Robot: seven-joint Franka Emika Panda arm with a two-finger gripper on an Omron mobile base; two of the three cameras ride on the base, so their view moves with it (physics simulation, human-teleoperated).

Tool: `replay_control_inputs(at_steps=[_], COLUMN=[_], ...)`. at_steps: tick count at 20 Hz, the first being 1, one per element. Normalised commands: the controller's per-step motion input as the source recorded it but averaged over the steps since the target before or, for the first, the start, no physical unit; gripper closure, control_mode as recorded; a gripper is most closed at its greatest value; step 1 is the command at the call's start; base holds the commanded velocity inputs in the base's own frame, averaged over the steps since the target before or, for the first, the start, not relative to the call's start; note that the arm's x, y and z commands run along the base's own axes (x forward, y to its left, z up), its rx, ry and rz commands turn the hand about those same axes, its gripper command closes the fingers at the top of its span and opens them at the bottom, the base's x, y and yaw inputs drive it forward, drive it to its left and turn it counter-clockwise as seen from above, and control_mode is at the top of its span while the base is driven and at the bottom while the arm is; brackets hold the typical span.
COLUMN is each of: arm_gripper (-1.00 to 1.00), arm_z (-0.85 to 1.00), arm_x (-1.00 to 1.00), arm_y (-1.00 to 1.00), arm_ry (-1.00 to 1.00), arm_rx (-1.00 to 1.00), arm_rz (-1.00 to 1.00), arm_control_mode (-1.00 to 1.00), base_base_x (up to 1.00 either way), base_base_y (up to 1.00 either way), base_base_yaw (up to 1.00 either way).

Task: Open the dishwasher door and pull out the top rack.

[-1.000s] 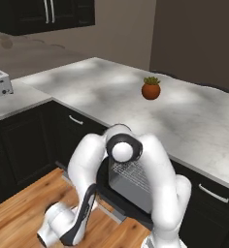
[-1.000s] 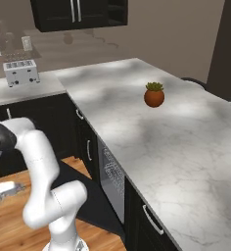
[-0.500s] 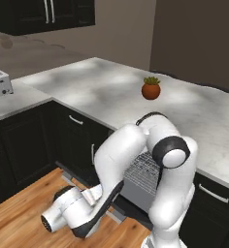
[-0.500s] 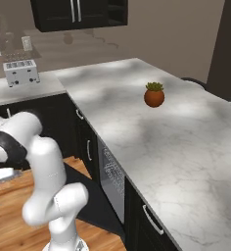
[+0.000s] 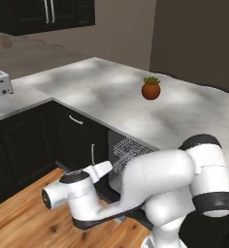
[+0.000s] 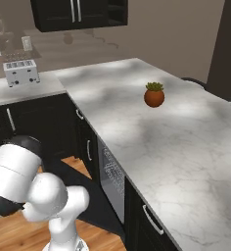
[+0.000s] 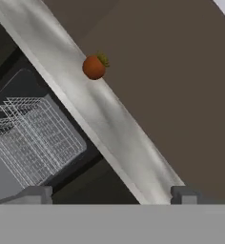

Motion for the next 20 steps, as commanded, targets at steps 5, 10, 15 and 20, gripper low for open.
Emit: replay_control_inputs(at_steps=[5,10,15,20], arm_gripper=[-1.0,-1.0,-1.0,-1.0], arm_z=[0.35,0.23,0.04,0.0], arm_x=[0.01,0.0,0.06,0.14], arm_y=[-0.3,-0.46,-0.24,-0.11], arm_ry=[0.28,0.31,0.23,0.03], arm_rx=[0.0,0.0,0.0,0.0], arm_rz=[0.0,0.0,0.0,0.01], arm_control_mode=[-1.0,-1.0,-1.0,-1.0], base_base_x=[0.0,0.0,0.0,0.0], base_base_y=[0.0,0.0,0.0,0.0], base_base_yaw=[0.0,0.0,0.0,0.0])
